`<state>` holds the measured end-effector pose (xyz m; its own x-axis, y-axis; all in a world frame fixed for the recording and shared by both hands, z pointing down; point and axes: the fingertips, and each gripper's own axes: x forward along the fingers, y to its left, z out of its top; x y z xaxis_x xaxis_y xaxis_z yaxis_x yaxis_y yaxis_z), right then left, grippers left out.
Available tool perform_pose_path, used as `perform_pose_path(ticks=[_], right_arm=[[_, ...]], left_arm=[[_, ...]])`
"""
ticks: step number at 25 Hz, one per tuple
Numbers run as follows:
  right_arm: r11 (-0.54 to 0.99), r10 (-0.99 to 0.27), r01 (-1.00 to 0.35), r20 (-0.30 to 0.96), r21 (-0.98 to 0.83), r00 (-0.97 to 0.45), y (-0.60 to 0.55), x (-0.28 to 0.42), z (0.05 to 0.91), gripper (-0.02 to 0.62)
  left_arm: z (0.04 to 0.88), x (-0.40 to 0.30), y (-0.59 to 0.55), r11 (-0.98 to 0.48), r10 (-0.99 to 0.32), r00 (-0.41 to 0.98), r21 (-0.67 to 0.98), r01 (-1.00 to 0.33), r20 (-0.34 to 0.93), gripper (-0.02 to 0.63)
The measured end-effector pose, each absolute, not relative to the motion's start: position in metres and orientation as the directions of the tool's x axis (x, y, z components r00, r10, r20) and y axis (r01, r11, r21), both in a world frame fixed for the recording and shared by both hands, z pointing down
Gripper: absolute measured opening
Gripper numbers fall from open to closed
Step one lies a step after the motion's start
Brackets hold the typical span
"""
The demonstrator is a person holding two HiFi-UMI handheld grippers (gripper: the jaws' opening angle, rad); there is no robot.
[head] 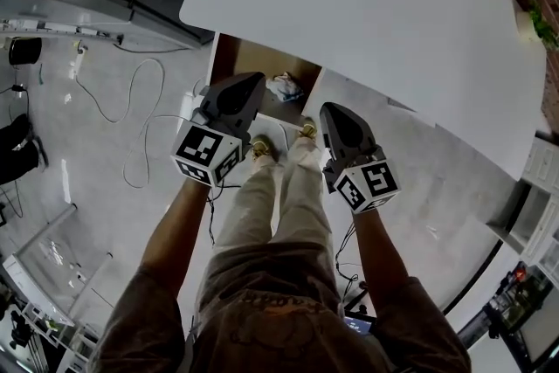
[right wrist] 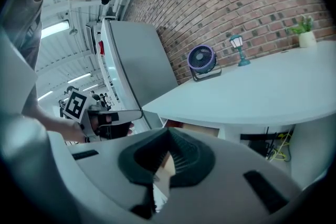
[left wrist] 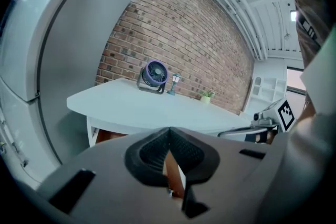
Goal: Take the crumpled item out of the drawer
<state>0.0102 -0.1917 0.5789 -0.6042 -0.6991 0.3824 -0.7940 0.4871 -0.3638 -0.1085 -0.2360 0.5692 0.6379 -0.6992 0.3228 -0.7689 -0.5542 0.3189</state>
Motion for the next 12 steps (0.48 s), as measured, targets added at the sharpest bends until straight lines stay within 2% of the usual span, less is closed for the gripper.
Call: perform_pose_path(ticks=[9, 12], right_arm=[[0.469, -0.714, -0.807, 0.384, -0.359, -0.586, -0.1918, 0.0169, 0.5877, -0.006], [0.465, -0.715, -0.807, 0.382, -0.365, -0.585, -0.1907, 0.0173, 0.5891, -0.006]], left_arm=[[0.5784, -0.1067, -0.2352, -0.572, -0.693, 0.642, 0.291, -0.766, 0.328, 0.012], [0.5812, -0.1063, -0.2337, -0.584, -0.68, 0.658, 0.305, -0.753, 0.322, 0.061]])
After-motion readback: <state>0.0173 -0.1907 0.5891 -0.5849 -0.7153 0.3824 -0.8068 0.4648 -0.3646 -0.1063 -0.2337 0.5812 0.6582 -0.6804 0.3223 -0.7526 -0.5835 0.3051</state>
